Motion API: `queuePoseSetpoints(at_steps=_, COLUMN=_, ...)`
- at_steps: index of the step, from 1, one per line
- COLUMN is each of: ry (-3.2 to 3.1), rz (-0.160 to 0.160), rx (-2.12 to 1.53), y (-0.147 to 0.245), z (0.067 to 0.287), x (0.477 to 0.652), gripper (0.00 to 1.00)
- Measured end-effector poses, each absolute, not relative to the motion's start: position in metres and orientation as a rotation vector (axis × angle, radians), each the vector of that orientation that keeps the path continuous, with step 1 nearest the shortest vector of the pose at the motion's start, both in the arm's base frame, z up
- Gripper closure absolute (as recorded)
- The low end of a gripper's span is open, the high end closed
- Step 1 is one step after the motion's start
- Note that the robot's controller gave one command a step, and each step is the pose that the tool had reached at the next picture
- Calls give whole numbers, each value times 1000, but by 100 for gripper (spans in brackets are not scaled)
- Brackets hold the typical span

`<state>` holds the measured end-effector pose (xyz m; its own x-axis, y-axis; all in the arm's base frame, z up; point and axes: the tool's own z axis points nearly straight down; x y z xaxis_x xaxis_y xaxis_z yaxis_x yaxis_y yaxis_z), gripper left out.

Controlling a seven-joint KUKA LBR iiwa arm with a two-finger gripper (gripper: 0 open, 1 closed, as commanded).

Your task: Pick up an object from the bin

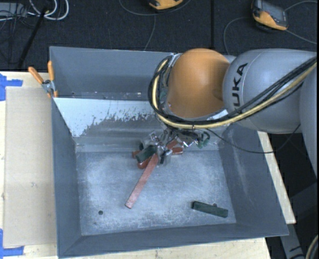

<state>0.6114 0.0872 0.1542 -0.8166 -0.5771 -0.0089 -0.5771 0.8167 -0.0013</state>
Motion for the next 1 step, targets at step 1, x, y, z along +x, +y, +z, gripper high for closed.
queuePoseSetpoints(at_steps=1, ry=2986, rz=-1, rx=-948, y=91, z=227, x=589, gripper=100)
